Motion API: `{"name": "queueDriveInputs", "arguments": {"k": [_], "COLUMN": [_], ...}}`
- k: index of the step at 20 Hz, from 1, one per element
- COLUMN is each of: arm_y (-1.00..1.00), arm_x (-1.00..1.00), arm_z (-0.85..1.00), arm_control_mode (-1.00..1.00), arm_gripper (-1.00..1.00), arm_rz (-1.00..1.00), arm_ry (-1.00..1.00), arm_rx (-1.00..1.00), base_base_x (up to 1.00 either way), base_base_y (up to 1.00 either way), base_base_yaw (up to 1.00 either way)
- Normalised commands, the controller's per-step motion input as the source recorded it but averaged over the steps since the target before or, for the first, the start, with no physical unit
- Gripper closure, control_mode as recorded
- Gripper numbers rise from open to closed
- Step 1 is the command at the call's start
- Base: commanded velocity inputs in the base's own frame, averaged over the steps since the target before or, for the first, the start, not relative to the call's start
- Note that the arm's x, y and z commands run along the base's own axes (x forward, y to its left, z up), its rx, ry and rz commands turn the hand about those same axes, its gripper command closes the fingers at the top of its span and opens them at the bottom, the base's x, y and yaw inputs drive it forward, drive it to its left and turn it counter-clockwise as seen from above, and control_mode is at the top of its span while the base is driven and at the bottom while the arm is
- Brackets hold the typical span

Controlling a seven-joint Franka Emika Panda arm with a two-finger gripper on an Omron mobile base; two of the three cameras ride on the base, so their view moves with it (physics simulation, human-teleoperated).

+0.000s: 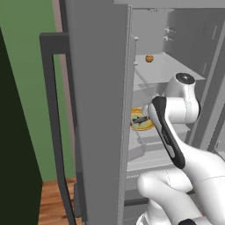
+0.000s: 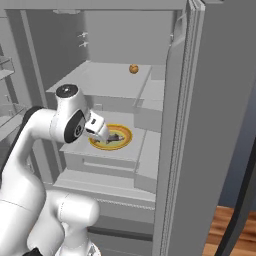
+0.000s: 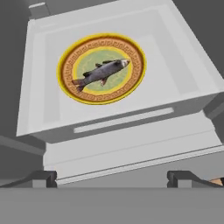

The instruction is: Retrieve the fish from the fridge and place it on the saucepan with marinade on the stove.

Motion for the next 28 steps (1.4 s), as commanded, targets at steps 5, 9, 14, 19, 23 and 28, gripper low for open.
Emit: {"name": "queueDriveInputs", "arguments": {"k": [5,9,14,19,23,28], "arm_y": [0.0,0.0,0.0,-0.04,-0.01,0.0], "arm_x": [0.17,0.33,0.28,0.07,0.0,0.07], "arm_z": [0.0,-0.04,-0.03,-0.22,-0.29,-0.12], "arm_control_mode": [-1.0,-1.0,-1.0,-1.0,-1.0,-1.0], "arm_gripper": [-1.0,-1.0,-1.0,-1.0,-1.0,-1.0], "arm_rz": [0.0,0.0,-0.02,-0.13,-0.15,-0.07], "arm_ry": [0.0,0.0,0.0,0.0,0.0,-0.02], "arm_rx": [0.0,0.0,0.01,0.05,0.07,0.04], "base_base_x": [0.0,0.0,0.0,0.0,0.0,0.0], "base_base_y": [0.0,0.0,0.0,0.0,0.0,0.0], "base_base_yaw": [0.0,0.0,0.0,0.0,0.0,0.0]}}
